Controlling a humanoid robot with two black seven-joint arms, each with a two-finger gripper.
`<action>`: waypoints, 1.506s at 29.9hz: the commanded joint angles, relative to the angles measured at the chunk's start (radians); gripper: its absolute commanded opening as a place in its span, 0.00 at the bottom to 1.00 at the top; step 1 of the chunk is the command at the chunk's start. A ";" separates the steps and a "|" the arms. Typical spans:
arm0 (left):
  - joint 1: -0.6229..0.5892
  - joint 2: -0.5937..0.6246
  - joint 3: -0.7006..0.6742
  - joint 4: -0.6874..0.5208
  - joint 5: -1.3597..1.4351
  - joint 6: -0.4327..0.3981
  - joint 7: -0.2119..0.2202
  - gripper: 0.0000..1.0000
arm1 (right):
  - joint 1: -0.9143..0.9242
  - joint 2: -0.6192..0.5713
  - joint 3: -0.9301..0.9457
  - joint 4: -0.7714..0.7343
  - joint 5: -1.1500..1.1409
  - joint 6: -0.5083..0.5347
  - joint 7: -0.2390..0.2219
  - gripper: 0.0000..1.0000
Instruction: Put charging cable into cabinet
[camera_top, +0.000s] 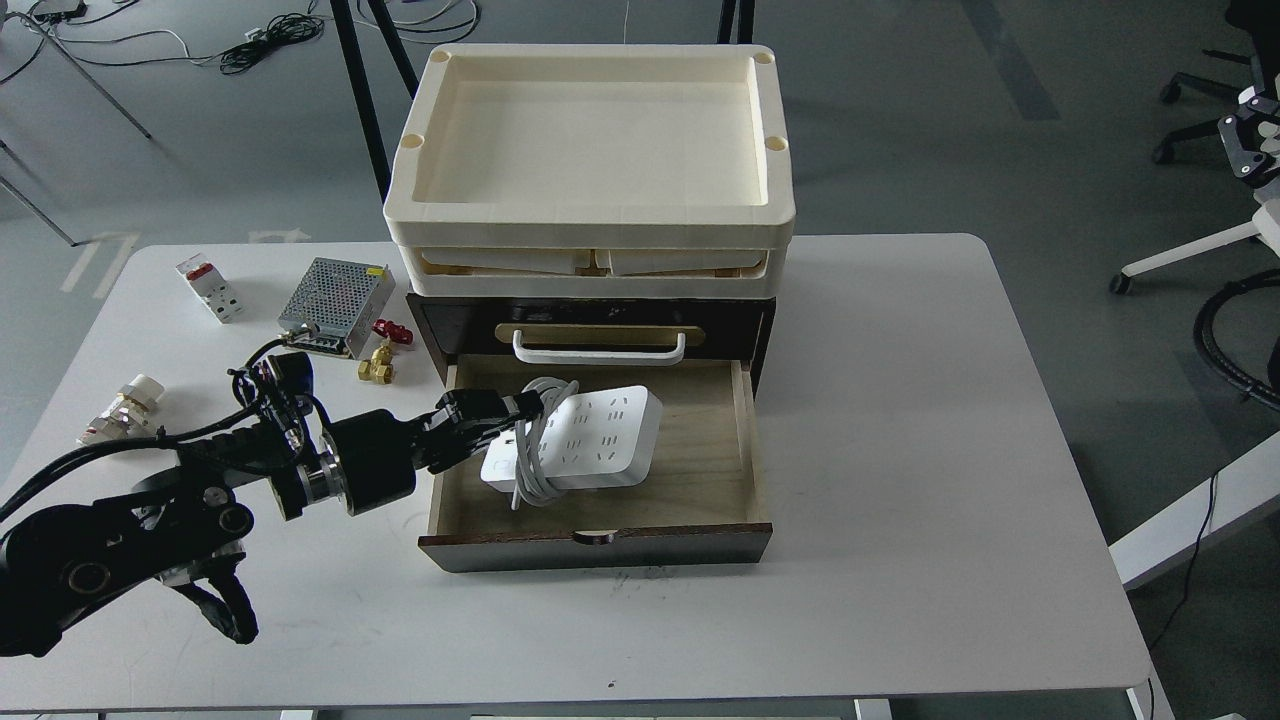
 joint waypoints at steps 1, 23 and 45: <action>-0.001 -0.001 0.000 0.013 -0.023 0.000 0.000 0.00 | -0.002 0.000 0.000 0.000 0.000 0.000 0.000 0.99; 0.018 0.011 -0.011 -0.031 -0.018 0.001 0.000 0.63 | -0.003 0.000 0.006 -0.001 0.000 0.000 0.000 1.00; -0.143 0.103 -0.663 0.625 -0.485 -0.285 0.000 0.80 | 0.123 -0.012 -0.037 0.092 -0.018 0.055 0.000 1.00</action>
